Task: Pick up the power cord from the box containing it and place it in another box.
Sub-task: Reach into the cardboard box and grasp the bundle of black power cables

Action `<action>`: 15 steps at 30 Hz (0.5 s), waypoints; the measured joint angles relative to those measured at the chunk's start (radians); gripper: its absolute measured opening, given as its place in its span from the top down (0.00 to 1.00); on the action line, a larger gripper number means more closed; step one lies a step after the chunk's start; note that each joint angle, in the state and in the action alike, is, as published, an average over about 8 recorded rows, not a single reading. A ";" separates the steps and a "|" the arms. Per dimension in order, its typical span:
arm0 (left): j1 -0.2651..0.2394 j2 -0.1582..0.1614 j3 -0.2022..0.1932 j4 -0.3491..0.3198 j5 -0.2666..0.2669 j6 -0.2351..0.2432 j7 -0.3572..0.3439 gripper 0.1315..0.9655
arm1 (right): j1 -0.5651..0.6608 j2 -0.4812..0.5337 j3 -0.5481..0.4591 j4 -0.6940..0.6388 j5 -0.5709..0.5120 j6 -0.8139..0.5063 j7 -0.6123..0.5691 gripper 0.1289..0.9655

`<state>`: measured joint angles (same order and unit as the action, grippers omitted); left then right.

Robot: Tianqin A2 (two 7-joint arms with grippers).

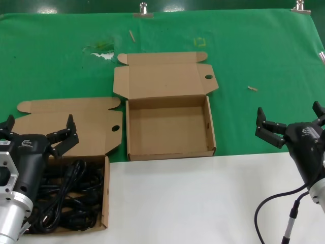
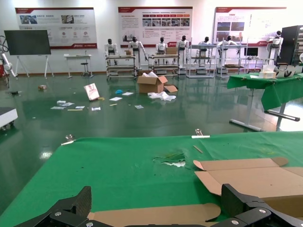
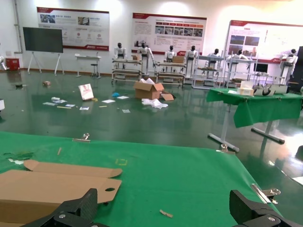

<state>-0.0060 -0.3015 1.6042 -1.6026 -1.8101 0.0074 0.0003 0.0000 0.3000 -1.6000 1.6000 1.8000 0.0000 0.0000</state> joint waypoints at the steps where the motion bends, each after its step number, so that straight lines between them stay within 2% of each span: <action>1: 0.000 0.000 0.000 0.000 0.000 0.000 0.000 0.00 | 0.000 0.000 0.000 0.000 0.000 0.000 0.000 0.00; 15: 0.000 0.000 0.000 0.000 0.000 0.000 0.000 0.00 | 0.000 0.000 0.000 0.000 0.000 0.000 0.000 0.00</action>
<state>-0.0060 -0.3015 1.6042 -1.6026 -1.8101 0.0074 0.0003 0.0000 0.3000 -1.6000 1.6000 1.8000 0.0000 0.0000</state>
